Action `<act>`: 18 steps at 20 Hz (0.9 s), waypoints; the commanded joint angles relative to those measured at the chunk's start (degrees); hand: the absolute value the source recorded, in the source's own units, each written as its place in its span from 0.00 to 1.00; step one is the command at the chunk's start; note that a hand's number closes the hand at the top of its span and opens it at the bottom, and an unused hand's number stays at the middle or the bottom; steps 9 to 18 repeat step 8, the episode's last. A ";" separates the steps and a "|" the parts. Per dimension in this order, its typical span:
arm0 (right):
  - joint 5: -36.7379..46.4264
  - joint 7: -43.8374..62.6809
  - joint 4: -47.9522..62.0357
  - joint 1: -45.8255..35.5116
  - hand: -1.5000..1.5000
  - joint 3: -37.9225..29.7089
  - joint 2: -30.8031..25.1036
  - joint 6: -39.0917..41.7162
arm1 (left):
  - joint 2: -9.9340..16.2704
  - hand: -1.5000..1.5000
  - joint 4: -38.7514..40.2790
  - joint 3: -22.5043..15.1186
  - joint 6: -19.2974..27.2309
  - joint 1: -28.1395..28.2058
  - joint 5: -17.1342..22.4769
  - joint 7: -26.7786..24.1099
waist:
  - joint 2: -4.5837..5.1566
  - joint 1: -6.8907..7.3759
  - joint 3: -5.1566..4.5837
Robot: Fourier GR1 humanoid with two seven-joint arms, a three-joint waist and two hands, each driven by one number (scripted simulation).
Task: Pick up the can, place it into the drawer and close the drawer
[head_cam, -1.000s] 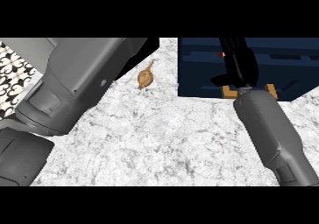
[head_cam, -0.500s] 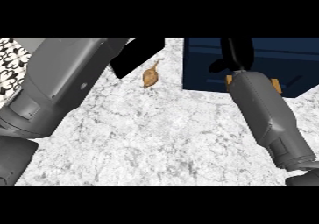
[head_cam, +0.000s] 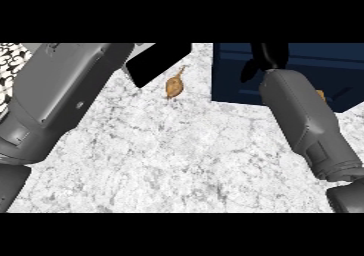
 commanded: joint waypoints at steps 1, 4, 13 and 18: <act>-3.42 -1.43 -0.33 -5.45 0.00 -3.57 0.18 -1.74 | 1.05 0.00 -3.06 -0.80 0.05 2.14 -0.69 1.01 | -0.42 0.86 -0.31; -7.43 -6.32 -1.78 -5.34 0.00 -6.43 0.84 -0.52 | 2.13 0.00 -6.18 -0.38 -0.53 4.78 0.04 1.24 | -0.89 0.97 -0.27; -7.74 -6.62 -0.27 -6.95 0.00 -7.47 1.65 -0.81 | 3.24 0.00 -9.09 -0.91 -1.51 7.55 -0.20 1.44 | -0.54 0.84 -0.32; -7.74 -6.62 -0.27 -6.95 0.00 -7.47 1.65 -0.81 | 3.24 0.00 -9.09 -0.91 -1.51 7.55 -0.20 1.44 | -0.54 0.84 -0.32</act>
